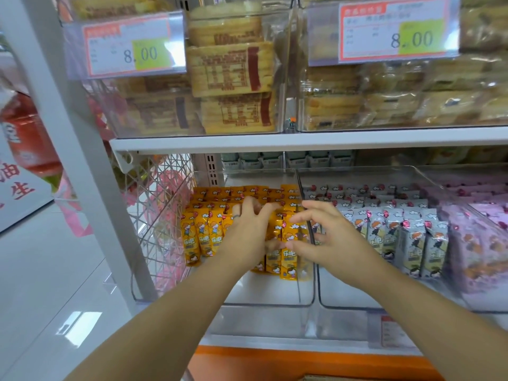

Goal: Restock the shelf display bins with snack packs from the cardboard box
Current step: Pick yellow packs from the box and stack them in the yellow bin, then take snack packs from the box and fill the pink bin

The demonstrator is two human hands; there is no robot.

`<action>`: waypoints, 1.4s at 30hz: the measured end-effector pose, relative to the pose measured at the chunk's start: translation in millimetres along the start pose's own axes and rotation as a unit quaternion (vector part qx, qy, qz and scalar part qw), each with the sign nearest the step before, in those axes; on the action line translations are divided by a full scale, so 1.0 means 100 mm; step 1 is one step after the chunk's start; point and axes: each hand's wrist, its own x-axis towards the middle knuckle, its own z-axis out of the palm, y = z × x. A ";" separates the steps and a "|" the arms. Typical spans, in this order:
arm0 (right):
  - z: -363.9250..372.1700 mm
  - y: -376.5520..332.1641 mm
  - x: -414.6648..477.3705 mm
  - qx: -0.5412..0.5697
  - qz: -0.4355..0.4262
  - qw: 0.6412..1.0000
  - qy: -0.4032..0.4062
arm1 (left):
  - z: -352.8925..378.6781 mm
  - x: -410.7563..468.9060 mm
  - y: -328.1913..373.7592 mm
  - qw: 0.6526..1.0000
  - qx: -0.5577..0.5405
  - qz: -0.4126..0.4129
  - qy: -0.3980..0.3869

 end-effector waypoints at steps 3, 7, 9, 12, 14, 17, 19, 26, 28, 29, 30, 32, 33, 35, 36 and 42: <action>-0.01 0.00 -0.01 0.000 -0.003 1.000 0.004 | -0.05 -0.04 -0.01 1.000 0.013 0.002 0.010; -0.02 -0.07 -0.11 -0.006 -0.033 0.999 0.035 | -0.15 -0.28 0.12 0.996 -0.002 0.018 0.083; -0.04 -0.10 -0.27 -0.024 -0.060 0.995 0.074 | -0.15 -0.48 0.27 0.984 -0.063 0.042 0.160; -0.06 -0.05 -0.65 -0.066 -0.107 0.984 0.126 | -0.02 -0.84 0.55 0.956 -0.153 0.071 0.238; -0.08 0.01 -0.97 -0.069 -0.120 0.981 0.139 | 0.09 -1.08 0.76 0.948 -0.201 0.073 0.236; -0.12 0.15 -1.38 -0.048 -0.106 0.984 0.137 | 0.30 -1.36 1.04 0.941 -0.247 0.072 0.218; -0.16 0.30 -1.63 -0.055 -0.093 0.986 0.129 | 0.52 -1.52 1.21 0.942 -0.267 0.068 0.192; -0.46 1.34 -2.52 -0.150 0.089 0.981 0.082 | 1.57 -1.87 1.45 0.960 -0.270 -0.025 -0.067; -0.56 1.63 -2.78 -0.156 0.188 0.969 0.035 | 1.76 -1.90 1.46 0.958 -0.229 -0.024 -0.173; -0.60 1.76 -2.88 -0.167 0.221 0.961 0.016 | 1.82 -1.91 1.47 0.957 -0.200 -0.022 -0.208; -0.63 1.87 -2.97 -0.180 0.242 0.953 -0.001 | 1.87 -1.91 1.47 0.958 -0.170 -0.023 -0.228; -0.63 2.02 -3.05 -0.197 0.276 0.941 -0.030 | 1.94 -1.90 1.46 0.964 -0.094 -0.035 -0.246; -0.59 2.08 -3.06 -0.194 0.289 0.936 -0.044 | 1.98 -1.91 1.44 0.965 -0.057 -0.047 -0.252; -0.49 2.17 -3.04 -0.178 0.303 0.933 -0.072 | 2.05 -1.92 1.36 0.955 -0.041 -0.090 -0.280; -0.44 2.20 -3.01 -0.173 0.318 0.929 -0.076 | 2.08 -1.93 1.32 0.945 -0.055 -0.111 -0.302; -0.29 2.21 -2.84 -0.185 0.354 0.912 -0.094 | 2.08 -1.97 1.21 0.939 -0.156 -0.158 -0.263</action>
